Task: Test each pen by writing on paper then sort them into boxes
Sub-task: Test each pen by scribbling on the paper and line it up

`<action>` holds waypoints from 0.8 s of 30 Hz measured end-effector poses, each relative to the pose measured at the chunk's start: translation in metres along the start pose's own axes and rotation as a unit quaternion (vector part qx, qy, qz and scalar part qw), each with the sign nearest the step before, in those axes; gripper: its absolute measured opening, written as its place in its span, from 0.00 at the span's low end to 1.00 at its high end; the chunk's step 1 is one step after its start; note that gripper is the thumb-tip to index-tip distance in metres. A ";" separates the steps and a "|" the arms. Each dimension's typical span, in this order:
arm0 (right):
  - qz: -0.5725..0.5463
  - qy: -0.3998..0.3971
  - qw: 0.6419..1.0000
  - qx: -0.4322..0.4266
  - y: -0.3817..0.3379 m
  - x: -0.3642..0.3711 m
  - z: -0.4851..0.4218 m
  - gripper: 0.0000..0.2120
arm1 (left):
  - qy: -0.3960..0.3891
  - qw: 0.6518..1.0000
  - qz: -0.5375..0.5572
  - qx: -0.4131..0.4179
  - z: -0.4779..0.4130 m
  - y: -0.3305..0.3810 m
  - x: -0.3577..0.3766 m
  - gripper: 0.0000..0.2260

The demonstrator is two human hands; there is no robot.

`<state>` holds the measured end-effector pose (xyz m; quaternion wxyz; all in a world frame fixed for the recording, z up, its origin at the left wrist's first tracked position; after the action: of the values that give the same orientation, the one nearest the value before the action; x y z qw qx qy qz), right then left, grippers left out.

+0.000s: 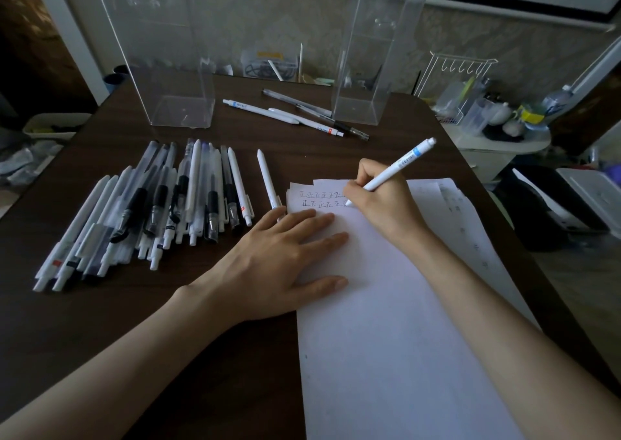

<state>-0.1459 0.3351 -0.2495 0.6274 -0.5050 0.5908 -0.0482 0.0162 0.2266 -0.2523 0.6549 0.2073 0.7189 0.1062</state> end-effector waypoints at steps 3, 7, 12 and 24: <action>0.000 0.018 1.000 0.011 0.001 -0.002 0.000 0.16 | 0.002 1.000 0.007 0.003 0.000 0.000 0.000 0.31; -0.146 0.048 0.988 0.007 -0.001 -0.007 0.003 0.12 | 0.024 1.000 0.009 0.002 0.001 -0.002 -0.001 0.29; -0.064 0.051 0.995 -0.049 0.005 -0.005 0.002 0.08 | 0.111 0.993 0.021 -0.030 -0.001 -0.008 0.000 0.31; -0.032 -0.111 0.986 -0.122 -0.004 -0.005 0.009 0.19 | 0.132 0.987 0.035 0.083 -0.004 -0.012 0.000 0.22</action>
<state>-0.1381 0.3421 -0.2453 0.6204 -0.5990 0.5027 0.0603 0.0108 0.2164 -0.2572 0.5310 0.2699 0.7975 0.0958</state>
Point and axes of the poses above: each hand's wrist, its own z-axis away from the middle knuckle, its own x-axis out of the palm, y = z × x, the point moved 1 cm from there along -z, towards the middle knuckle, and after that the axes turned 13 degrees about z, right-handed, at the moved point
